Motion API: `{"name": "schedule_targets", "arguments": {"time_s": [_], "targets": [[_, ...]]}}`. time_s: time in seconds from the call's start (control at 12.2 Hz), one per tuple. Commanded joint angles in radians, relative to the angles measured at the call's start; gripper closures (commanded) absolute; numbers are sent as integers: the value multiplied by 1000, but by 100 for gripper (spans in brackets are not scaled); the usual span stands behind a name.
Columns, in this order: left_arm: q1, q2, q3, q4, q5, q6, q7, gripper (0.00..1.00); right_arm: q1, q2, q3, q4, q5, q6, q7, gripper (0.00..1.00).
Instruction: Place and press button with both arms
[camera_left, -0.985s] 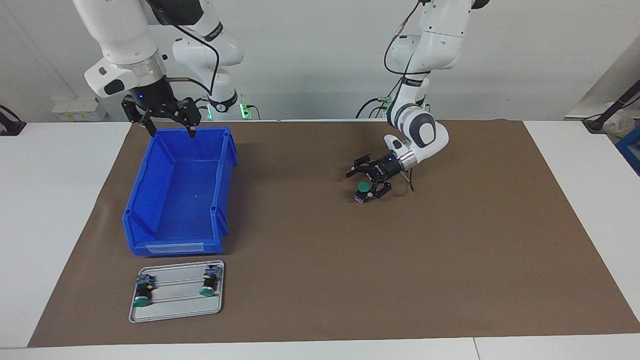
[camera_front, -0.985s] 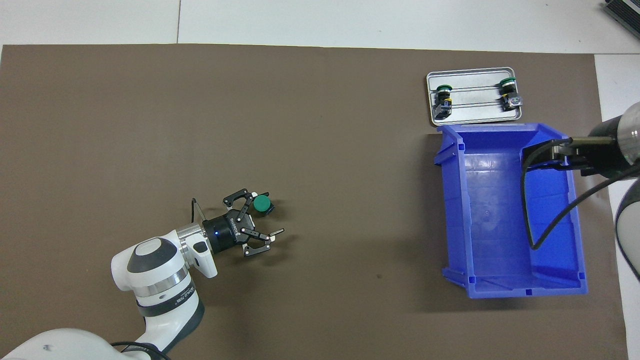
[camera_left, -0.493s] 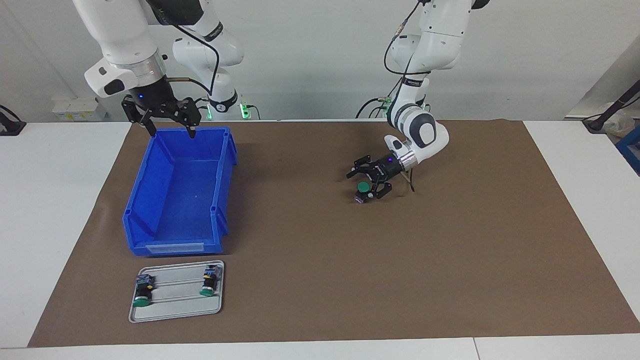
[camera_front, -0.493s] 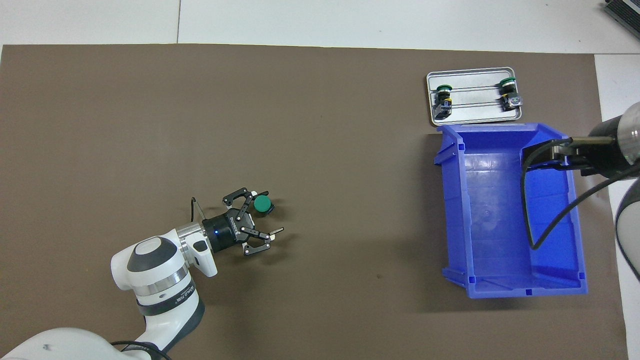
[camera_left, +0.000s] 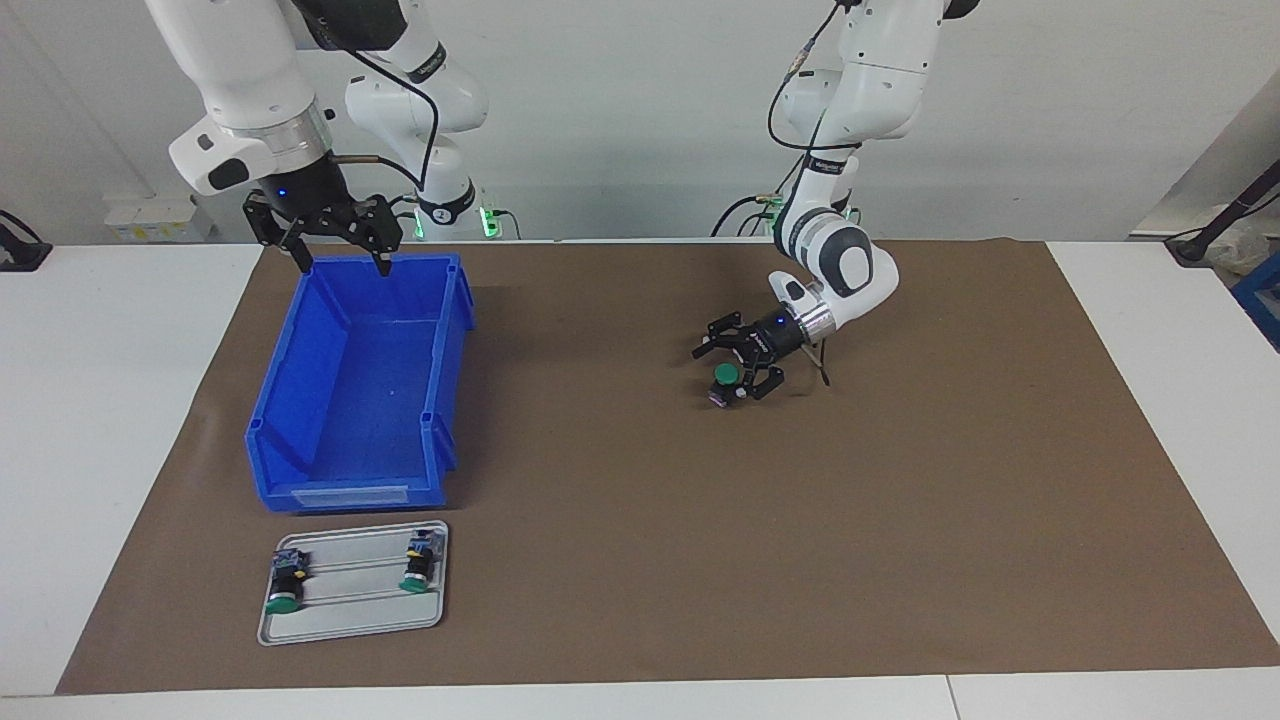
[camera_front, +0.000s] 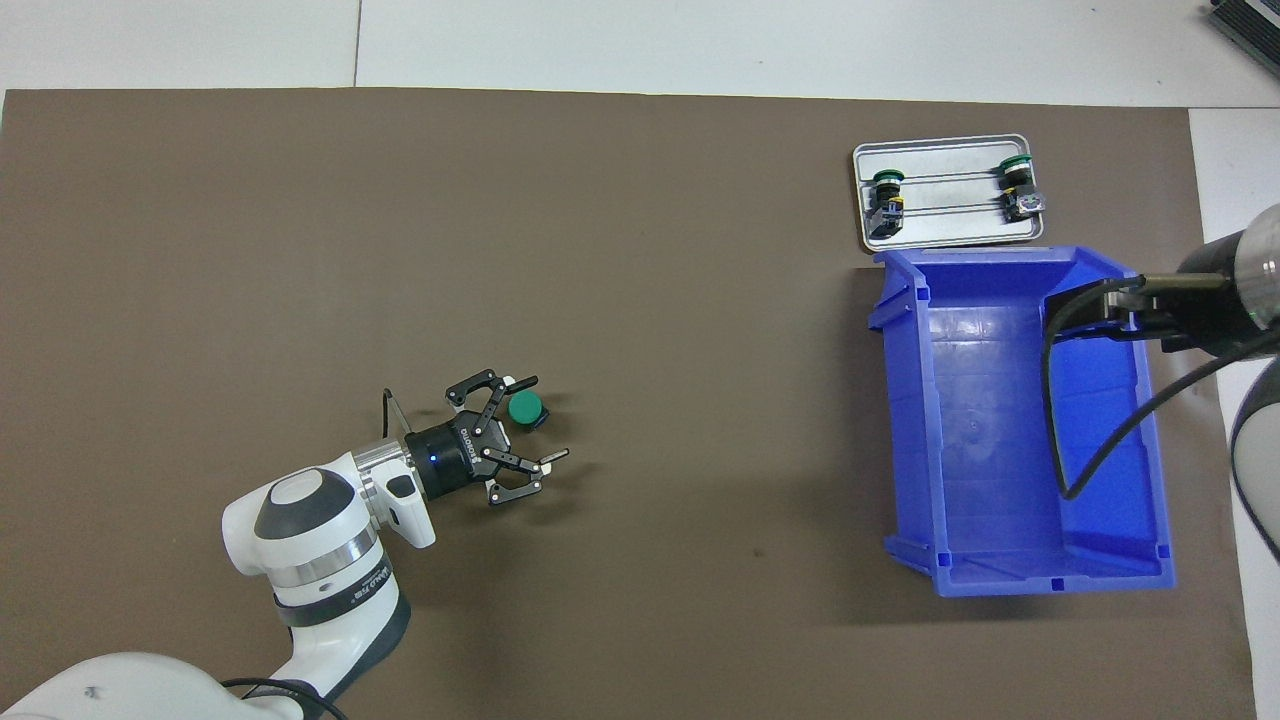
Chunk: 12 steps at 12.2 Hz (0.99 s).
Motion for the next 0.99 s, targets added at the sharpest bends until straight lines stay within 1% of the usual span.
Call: {"name": "schedule_targets", "arguments": {"time_s": [0.0,0.9], "targets": [[-6,3,3,14,-8,19,-25,1,-12,-19,8,-17,4,-6,13,0],[-17,14,3,6,-6,119,-16,0,-12,-19,8,-17,4,-6,13,0]]}}
